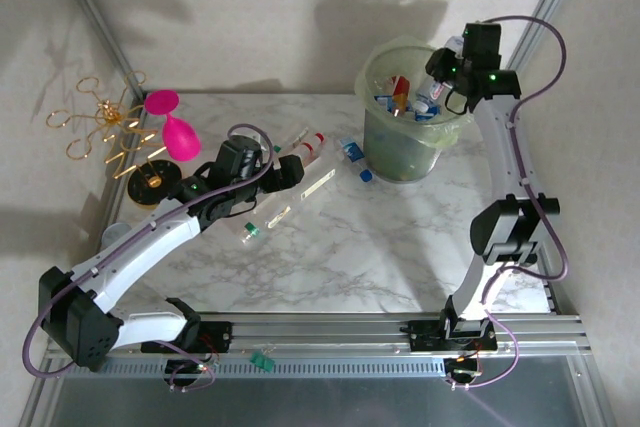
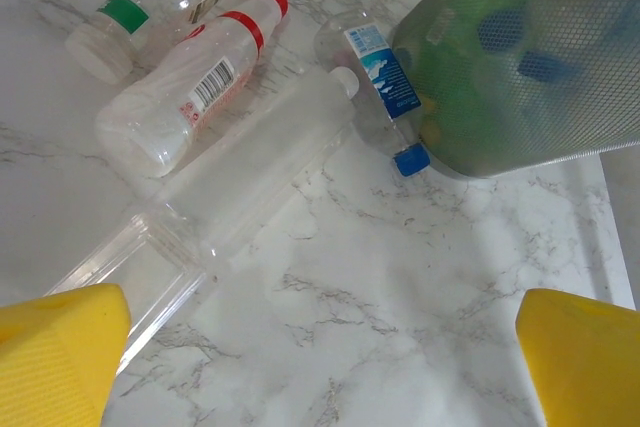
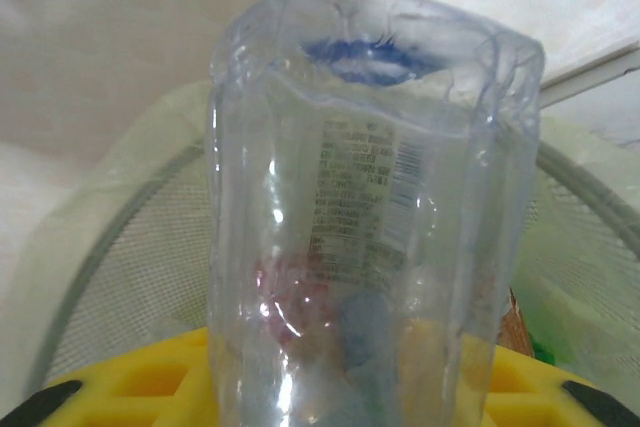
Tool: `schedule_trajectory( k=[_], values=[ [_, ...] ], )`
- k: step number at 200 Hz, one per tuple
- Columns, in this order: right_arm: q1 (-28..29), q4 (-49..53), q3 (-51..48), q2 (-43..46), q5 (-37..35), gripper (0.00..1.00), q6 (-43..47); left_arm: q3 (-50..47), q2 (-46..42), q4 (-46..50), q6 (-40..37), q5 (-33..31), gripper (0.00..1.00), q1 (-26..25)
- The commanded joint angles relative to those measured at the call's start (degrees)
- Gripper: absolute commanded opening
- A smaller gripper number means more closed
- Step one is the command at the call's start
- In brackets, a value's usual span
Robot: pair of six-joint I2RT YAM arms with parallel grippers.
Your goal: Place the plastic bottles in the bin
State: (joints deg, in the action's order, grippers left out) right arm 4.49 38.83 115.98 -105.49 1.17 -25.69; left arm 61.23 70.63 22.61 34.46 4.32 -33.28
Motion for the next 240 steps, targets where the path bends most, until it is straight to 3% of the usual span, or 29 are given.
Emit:
schedule_trajectory(
  k=[1, 27, 90, 130, 158, 200, 240],
  values=[
    [1.51, 2.0, 2.36, -2.03, -1.16, 0.34, 2.09, 1.7, 0.24, -0.2, -2.06, -0.66, 0.99, 0.02],
    [3.77, 2.07, 0.91, -4.19, -5.08, 0.35, 3.26, 1.62, 0.65, -0.11, -2.64, -0.71, 1.0, 0.19],
    [4.15, 1.58, -1.46, -9.42, -4.48, 0.41, 4.08, 3.52, 1.21, -0.55, -1.98, 1.66, 1.0, 0.59],
    [4.31, 5.24, 4.86, -10.02, -5.26, 0.7, 4.92, 5.21, 1.52, 0.37, -2.09, 1.85, 1.0, 0.65],
    [4.31, 6.38, 9.01, -7.18, -7.01, 0.82, 5.82, 6.33, 1.16, 1.16, -2.33, 0.95, 1.0, 0.66],
    [4.37, 4.77, 6.89, 0.65, -8.41, 0.87, 4.09, 6.32, -0.52, 2.5, -2.82, -1.59, 1.0, 0.63],
    [4.51, -5.18, -7.57, 13.63, 5.34, 0.88, 0.35, 4.05, -3.31, 3.55, -2.23, -3.61, 1.0, 0.7]
  ],
)
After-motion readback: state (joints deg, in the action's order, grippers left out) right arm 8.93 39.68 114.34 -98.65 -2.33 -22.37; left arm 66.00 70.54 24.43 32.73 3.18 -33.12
